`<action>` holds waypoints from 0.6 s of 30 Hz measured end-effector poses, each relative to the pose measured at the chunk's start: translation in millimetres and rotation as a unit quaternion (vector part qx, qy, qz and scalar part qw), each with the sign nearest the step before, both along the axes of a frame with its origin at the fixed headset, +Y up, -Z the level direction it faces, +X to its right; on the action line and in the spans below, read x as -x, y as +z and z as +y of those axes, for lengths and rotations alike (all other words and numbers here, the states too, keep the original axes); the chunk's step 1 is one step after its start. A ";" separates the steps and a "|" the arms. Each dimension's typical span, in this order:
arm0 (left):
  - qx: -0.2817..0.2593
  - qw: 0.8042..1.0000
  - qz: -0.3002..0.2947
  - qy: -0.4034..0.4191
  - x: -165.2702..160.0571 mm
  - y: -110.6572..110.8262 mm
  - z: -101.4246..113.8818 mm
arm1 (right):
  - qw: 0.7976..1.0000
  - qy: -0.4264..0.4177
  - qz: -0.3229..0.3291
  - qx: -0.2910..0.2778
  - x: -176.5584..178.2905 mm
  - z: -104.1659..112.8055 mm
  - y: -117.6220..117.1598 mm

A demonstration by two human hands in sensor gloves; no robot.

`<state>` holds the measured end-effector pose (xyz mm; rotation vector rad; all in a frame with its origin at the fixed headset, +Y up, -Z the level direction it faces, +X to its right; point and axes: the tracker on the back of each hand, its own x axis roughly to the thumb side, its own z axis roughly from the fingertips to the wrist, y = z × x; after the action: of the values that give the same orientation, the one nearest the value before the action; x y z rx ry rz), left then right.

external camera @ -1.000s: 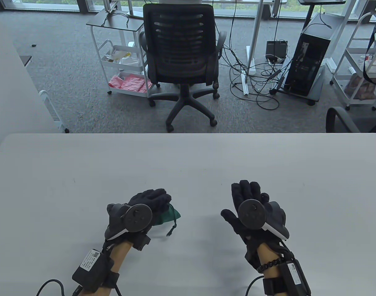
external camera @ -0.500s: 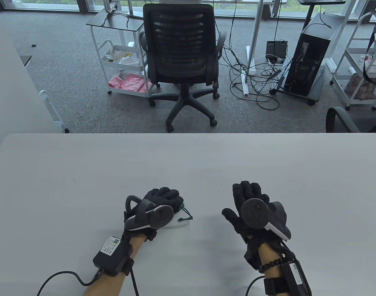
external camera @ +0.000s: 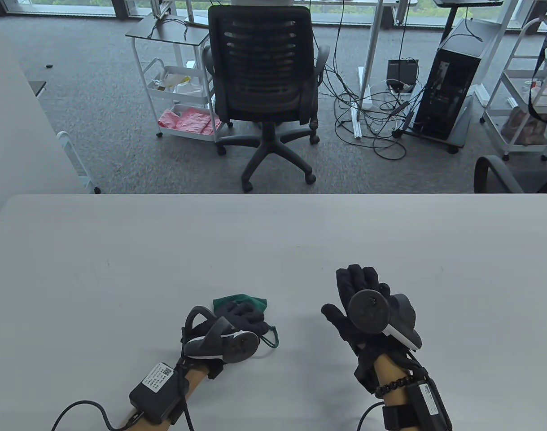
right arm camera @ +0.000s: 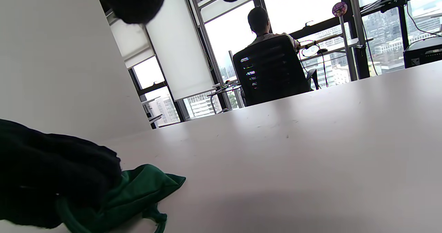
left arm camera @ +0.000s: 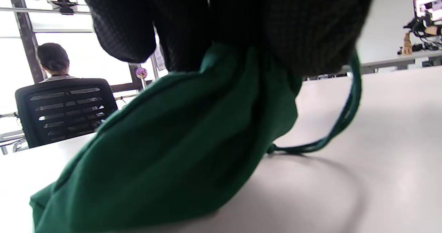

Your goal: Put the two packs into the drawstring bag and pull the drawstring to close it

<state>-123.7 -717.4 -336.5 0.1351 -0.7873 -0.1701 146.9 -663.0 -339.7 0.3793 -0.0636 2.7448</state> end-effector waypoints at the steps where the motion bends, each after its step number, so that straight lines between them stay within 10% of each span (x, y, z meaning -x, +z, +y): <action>1: -0.001 1.000 -0.004 -0.012 -1.5 2.5 -2.0 | 1.000 0.000 0.000 0.000 0.0 0.0 0.0; 13: 0.091 0.994 0.026 0.057 11.9 10.6 2.3 | 1.000 0.003 0.004 0.001 2.6 -0.6 0.3; 18: 0.051 0.989 0.093 0.101 35.4 4.9 25.6 | 1.000 0.005 0.004 0.003 3.0 -0.8 0.5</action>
<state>-159.0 -691.8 -331.7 0.1001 -0.5913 0.0500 143.9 -663.8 -339.2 0.3913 -0.0518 2.7525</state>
